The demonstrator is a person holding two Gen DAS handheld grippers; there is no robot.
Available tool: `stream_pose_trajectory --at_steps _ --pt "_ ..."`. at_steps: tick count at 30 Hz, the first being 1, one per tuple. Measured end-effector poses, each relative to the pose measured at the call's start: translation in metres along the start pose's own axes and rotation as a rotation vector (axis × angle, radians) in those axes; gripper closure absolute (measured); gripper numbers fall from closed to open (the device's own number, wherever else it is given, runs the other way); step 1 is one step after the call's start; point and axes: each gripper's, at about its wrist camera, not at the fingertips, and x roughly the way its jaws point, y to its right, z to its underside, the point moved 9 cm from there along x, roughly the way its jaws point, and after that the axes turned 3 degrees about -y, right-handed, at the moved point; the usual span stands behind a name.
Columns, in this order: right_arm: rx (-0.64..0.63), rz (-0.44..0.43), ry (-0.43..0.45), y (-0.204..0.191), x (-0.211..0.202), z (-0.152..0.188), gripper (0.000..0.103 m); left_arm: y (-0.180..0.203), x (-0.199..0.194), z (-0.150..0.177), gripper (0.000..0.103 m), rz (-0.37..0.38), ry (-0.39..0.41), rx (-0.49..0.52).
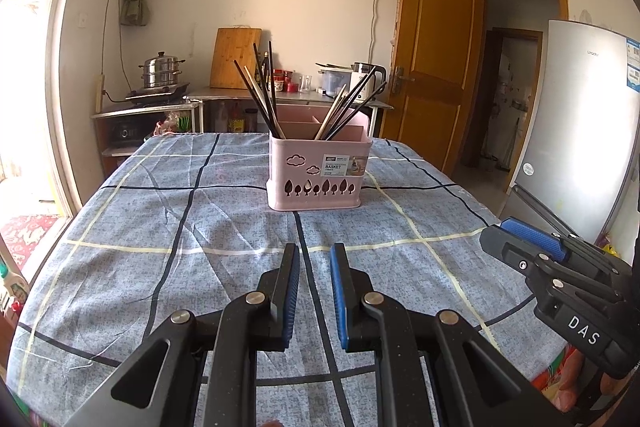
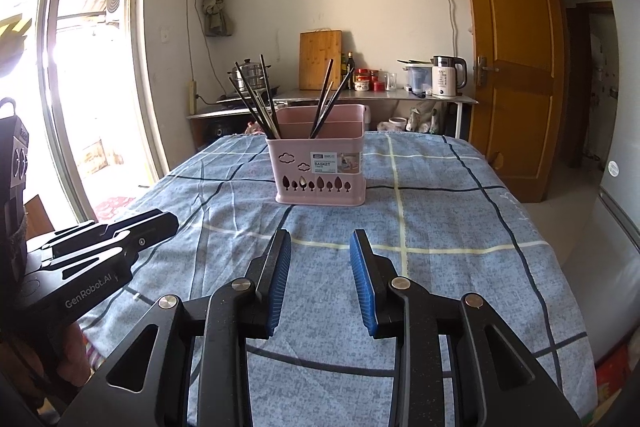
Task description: Organize utensils
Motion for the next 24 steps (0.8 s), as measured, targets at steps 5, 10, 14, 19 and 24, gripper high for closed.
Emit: stream_pose_trajectory --at_steps 5,10,14,19,24 --pt "0.003 0.001 -0.001 0.001 -0.0001 0.0004 0.071 0.0014 0.0006 0.0001 0.088 0.003 -0.002 -0.003" --pt "0.008 0.001 -0.008 0.0018 0.0006 0.0017 0.071 0.0037 0.001 0.0017 0.088 0.003 -0.005 0.008" --pt "0.01 0.0 -0.009 0.0022 0.0003 0.0027 0.071 0.0055 0.0012 0.003 0.088 0.006 -0.007 0.018" --pt "0.011 0.0 -0.012 0.0025 0.0004 0.0027 0.071 0.0055 0.0016 0.0043 0.088 0.007 -0.01 0.018" --pt "0.013 0.0 -0.01 0.0028 -0.002 0.0026 0.071 0.0056 0.0014 0.0048 0.088 0.005 -0.012 0.019"
